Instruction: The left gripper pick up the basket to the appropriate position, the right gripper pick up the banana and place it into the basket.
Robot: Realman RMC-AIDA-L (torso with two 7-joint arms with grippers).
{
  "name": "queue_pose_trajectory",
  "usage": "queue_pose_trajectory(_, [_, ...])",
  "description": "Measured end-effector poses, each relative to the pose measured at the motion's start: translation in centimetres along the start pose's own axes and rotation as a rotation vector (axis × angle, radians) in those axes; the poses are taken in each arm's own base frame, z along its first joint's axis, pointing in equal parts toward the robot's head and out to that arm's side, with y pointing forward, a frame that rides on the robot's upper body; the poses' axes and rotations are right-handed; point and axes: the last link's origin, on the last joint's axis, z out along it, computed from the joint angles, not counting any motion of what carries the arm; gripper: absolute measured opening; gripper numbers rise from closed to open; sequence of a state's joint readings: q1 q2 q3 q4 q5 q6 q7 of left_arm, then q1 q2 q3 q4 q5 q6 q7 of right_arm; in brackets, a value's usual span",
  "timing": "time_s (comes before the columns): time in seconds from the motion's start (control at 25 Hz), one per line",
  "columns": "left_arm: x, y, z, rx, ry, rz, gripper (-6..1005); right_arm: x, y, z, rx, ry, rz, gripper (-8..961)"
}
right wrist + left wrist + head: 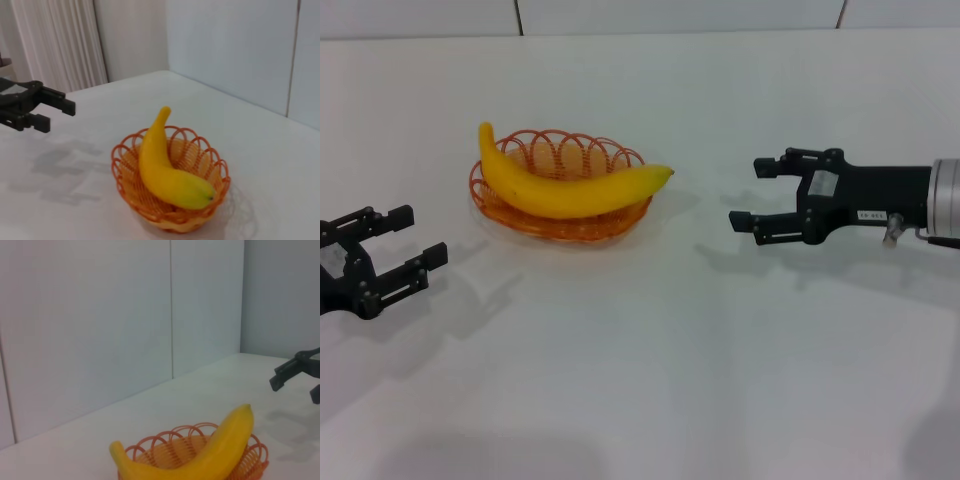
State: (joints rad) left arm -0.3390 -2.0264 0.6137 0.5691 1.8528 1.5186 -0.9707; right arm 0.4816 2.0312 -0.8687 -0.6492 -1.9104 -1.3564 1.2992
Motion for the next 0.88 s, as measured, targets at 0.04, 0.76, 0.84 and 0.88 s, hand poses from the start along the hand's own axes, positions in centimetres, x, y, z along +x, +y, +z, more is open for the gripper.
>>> queue_pose_trajectory(0.04, [0.0, 0.0, 0.0, 0.0, 0.0, 0.0, 636, 0.2, 0.1, 0.0, -0.004, -0.003, 0.004, 884])
queue_pose_trajectory(0.76, [-0.1, 0.2, 0.3, -0.004, 0.01, 0.007, 636, 1.3, 1.3, -0.9, -0.029, -0.09, 0.004, 884])
queue_pose_trajectory(0.84, [-0.1, 0.2, 0.3, -0.004, 0.011, 0.007, 636, 1.5, 1.5, -1.0, -0.028, -0.1, 0.001, 884])
queue_pose_trajectory(0.88, [-0.1, 0.2, 0.3, -0.004, 0.011, 0.007, 636, 1.7, 1.6, -1.2, -0.028, -0.107, -0.001, 884])
